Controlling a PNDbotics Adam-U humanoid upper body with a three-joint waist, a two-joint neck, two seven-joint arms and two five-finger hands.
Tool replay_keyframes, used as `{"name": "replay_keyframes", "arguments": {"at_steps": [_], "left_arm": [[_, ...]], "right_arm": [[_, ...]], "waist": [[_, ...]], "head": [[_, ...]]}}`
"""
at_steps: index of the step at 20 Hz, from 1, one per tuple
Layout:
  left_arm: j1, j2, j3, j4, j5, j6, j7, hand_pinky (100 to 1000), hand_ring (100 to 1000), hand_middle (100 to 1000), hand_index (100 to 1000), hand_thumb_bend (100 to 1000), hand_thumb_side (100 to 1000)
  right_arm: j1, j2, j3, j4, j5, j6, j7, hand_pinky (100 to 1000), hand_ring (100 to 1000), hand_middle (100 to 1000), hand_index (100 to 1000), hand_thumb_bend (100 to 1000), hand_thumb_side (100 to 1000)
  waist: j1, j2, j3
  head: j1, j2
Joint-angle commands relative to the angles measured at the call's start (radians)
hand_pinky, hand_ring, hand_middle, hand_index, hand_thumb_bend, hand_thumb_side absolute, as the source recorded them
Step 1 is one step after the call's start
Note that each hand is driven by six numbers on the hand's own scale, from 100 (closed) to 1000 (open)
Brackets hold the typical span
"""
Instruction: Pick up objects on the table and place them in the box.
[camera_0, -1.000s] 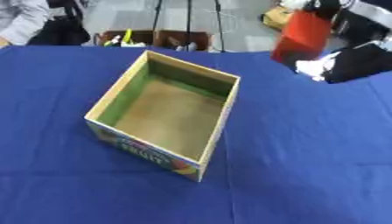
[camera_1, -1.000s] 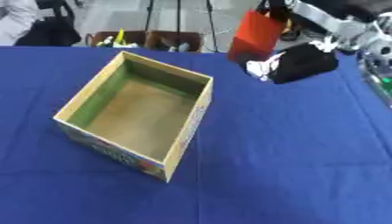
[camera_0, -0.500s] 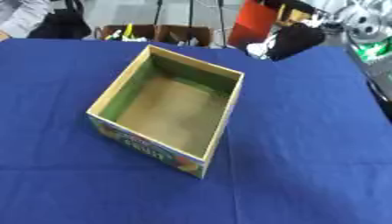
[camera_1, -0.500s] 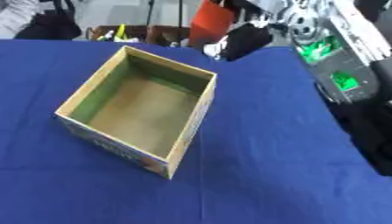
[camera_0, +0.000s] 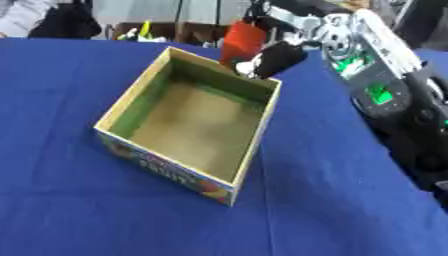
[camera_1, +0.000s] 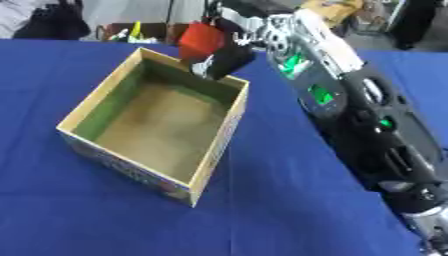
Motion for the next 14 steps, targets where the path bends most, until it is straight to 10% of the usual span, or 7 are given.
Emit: {"name": "replay_keyframes", "arguments": {"at_steps": [1,14], "left_arm": [[-0.017,0.007,-0.003,-0.02,0.004,-0.002,-0.004,694,790,757,844,100,941],[-0.029,-0.006,-0.006,-0.02,0.011,-0.004,-0.008,694,791,752,843,100,939]], "right_arm": [[-0.034,0.025,-0.003,0.047,0.026,-0.012,-0.007,623,636,360,487,100,411],[-0.028,0.18,-0.008,0.243,0.138,-0.022,-0.058,623,641,367,488,100,392]], "waist": [[0.001,-0.018,0.005],[0.001,-0.022,0.021]], "head": [[-0.005,-0.012],[-0.021,-0.022]]}}
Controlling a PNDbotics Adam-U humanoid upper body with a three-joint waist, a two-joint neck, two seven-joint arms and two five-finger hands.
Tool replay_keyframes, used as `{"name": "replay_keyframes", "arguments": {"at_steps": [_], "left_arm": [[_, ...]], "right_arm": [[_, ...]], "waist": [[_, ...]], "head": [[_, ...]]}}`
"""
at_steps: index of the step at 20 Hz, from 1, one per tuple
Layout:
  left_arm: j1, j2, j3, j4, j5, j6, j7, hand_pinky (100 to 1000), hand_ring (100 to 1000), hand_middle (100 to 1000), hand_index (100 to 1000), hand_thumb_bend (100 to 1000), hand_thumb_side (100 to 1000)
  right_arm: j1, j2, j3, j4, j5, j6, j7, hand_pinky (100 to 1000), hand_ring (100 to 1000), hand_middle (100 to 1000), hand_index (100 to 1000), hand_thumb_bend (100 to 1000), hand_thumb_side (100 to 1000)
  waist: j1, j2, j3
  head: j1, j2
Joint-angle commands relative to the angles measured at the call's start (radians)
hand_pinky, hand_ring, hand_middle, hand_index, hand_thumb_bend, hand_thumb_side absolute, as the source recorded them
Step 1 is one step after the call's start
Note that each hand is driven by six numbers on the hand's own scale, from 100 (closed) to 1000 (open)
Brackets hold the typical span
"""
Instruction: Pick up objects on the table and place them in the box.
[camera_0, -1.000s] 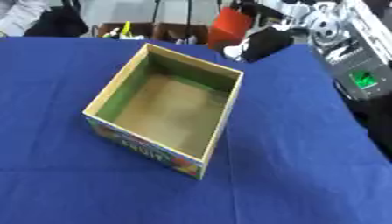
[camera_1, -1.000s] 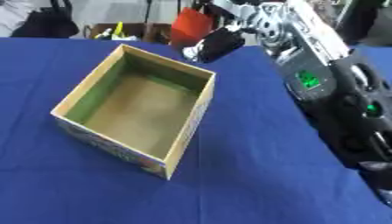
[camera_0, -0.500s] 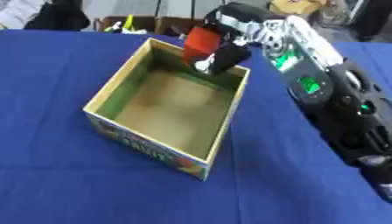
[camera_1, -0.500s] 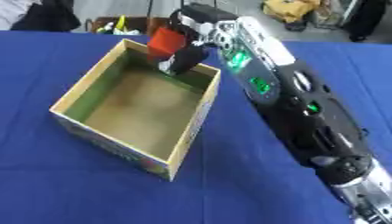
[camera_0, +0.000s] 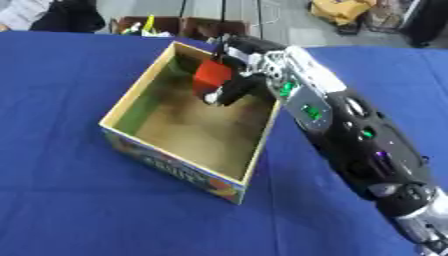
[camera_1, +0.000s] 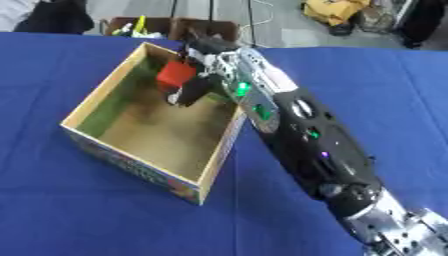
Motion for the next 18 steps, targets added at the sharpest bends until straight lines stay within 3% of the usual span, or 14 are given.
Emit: {"name": "replay_keyframes", "arguments": {"at_steps": [1,5,9,12,13,15,18], "left_arm": [[-0.012,0.008,0.0,-0.02,0.002,-0.001,-0.003,694,791,752,844,100,939],[-0.011,0.008,0.0,-0.02,0.003,0.0,-0.003,695,791,752,844,100,938],[-0.01,0.008,0.0,-0.02,0.003,0.0,-0.004,695,791,752,844,100,938],[-0.009,0.009,0.0,-0.02,0.003,0.0,-0.005,695,791,752,844,100,938],[-0.008,0.009,0.0,-0.02,0.003,0.001,-0.005,695,791,752,843,100,938],[-0.007,0.009,0.0,-0.02,0.004,0.001,-0.005,695,792,752,844,100,937],[-0.007,0.01,0.0,-0.02,0.004,0.001,-0.006,696,792,752,844,100,937]], "right_arm": [[-0.013,0.027,-0.014,0.038,0.058,0.004,-0.029,622,642,368,489,100,391],[-0.004,0.048,-0.019,0.077,0.106,-0.002,-0.057,626,662,390,511,100,399],[-0.005,0.056,-0.016,0.083,0.126,-0.024,-0.054,641,717,443,566,100,464],[-0.006,0.058,-0.009,0.083,0.133,-0.047,-0.019,672,772,551,653,100,560],[-0.006,0.057,-0.008,0.081,0.133,-0.057,0.0,681,777,576,666,119,590],[-0.009,0.055,-0.01,0.069,0.133,-0.076,0.032,716,815,669,722,238,659],[-0.014,0.051,-0.013,0.048,0.131,-0.095,0.068,749,865,750,797,352,702]], "waist": [[0.008,-0.029,0.003],[0.009,-0.033,0.001],[0.009,-0.037,-0.002],[0.01,-0.04,-0.004],[0.01,-0.042,-0.004],[0.01,-0.044,-0.007],[0.009,-0.048,-0.009]], "head": [[-0.01,-0.014],[-0.014,-0.016],[-0.018,-0.016],[-0.019,-0.011],[-0.019,-0.01],[-0.016,-0.007],[-0.015,-0.005]]}}
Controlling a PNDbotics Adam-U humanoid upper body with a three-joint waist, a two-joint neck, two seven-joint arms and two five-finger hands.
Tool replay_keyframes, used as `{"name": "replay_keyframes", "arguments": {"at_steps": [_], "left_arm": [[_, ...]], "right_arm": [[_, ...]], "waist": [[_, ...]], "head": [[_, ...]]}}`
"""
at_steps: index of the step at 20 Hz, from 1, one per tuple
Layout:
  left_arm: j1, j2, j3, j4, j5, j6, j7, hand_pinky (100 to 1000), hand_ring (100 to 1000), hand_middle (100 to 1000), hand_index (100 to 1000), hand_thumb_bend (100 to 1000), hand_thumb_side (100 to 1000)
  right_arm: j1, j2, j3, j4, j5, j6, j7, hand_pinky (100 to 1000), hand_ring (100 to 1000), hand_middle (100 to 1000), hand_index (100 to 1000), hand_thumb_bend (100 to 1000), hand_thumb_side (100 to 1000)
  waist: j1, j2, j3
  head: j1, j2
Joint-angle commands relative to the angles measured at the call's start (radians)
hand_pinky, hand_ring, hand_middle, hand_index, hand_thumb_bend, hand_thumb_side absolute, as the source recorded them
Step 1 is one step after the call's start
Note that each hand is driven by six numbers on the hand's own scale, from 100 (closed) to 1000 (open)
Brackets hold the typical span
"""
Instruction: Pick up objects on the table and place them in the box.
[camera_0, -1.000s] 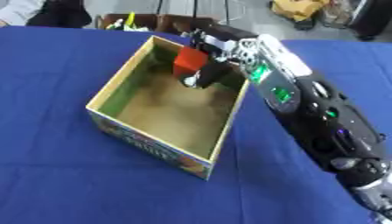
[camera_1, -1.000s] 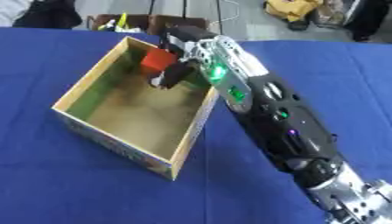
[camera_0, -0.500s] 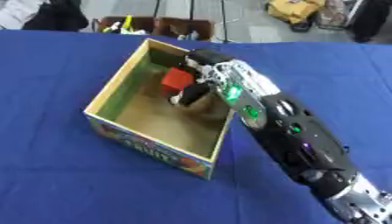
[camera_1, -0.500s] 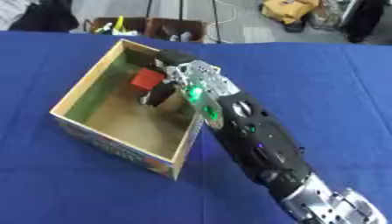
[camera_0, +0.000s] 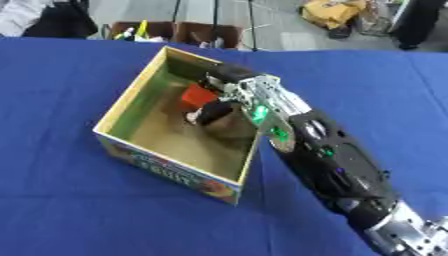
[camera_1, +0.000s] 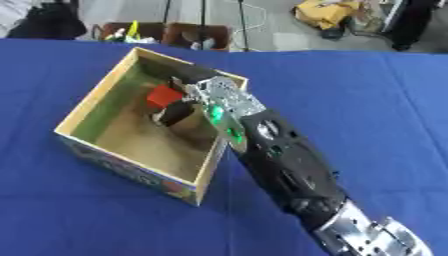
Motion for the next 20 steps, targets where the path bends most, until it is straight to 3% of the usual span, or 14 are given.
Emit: {"name": "replay_keyframes", "arguments": {"at_steps": [1,5,14,20], "left_arm": [[-0.008,0.013,0.0,-0.02,0.001,0.0,-0.004,696,792,752,844,100,937],[-0.007,0.015,0.0,-0.02,0.001,0.0,-0.003,696,792,751,844,100,937],[0.002,0.02,0.003,-0.02,-0.003,0.002,0.0,697,793,751,844,100,935],[0.013,0.025,0.009,-0.02,-0.01,0.003,0.006,697,793,751,844,100,935]], "right_arm": [[-0.028,-0.013,-0.008,-0.041,-0.001,-0.02,0.04,756,878,768,809,384,715],[-0.04,-0.034,-0.017,-0.065,-0.039,-0.036,0.097,784,918,826,871,581,744],[-0.05,-0.113,-0.064,-0.254,-0.168,0.012,0.09,787,900,810,875,595,789],[-0.01,-0.207,-0.102,-0.453,-0.23,0.055,0.058,785,884,806,878,525,846]], "waist": [[0.006,-0.034,-0.001],[0.002,-0.041,-0.005],[0.002,-0.058,-0.026],[0.012,-0.071,-0.051]], "head": [[0.003,-0.002],[0.025,0.01],[0.051,0.025],[0.067,0.038]]}}
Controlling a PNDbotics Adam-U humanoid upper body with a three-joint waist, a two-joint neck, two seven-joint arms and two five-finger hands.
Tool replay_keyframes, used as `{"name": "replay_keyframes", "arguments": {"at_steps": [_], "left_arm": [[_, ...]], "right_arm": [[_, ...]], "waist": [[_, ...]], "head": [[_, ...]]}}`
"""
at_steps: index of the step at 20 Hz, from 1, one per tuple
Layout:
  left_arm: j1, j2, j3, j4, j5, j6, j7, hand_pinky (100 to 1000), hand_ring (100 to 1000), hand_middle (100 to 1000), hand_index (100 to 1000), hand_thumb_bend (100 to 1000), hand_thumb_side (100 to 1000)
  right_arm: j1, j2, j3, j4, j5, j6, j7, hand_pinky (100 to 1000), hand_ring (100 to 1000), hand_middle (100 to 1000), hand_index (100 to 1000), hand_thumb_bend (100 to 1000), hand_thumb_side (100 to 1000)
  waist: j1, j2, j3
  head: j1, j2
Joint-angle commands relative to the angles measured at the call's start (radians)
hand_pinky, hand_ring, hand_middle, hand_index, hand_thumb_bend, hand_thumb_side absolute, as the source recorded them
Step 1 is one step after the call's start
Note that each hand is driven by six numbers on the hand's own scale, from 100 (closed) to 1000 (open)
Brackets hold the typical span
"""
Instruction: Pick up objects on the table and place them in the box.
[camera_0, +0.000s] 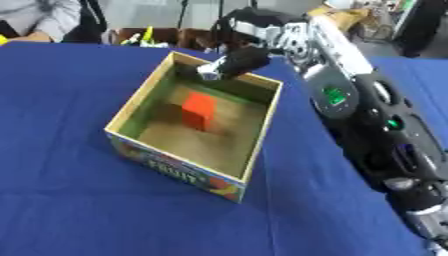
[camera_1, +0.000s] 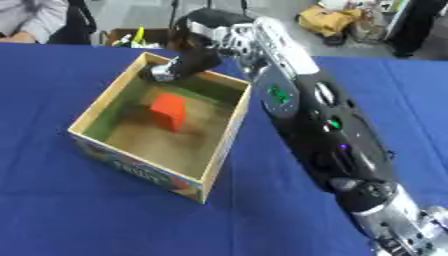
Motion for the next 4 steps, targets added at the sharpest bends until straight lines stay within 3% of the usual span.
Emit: {"name": "replay_keyframes", "arguments": {"at_steps": [1,2,4], "left_arm": [[0.0,0.025,0.01,-0.02,-0.008,0.001,0.006,697,793,751,844,100,933],[0.001,0.026,0.012,-0.02,-0.009,0.001,0.009,696,793,751,844,100,933],[0.005,0.027,0.014,-0.02,-0.011,0.002,0.013,696,793,750,843,100,930]], "right_arm": [[0.008,-0.078,-0.039,-0.144,-0.043,0.027,-0.029,777,873,800,875,448,845],[0.024,-0.099,-0.05,-0.194,-0.061,0.038,-0.045,775,870,798,874,428,843],[0.062,-0.142,-0.074,-0.298,-0.106,0.064,-0.083,763,848,791,876,283,805]], "waist": [[0.009,-0.032,-0.007],[0.01,-0.033,-0.012],[0.014,-0.035,-0.021]], "head": [[0.012,0.012],[0.015,0.014],[0.024,0.017]]}}
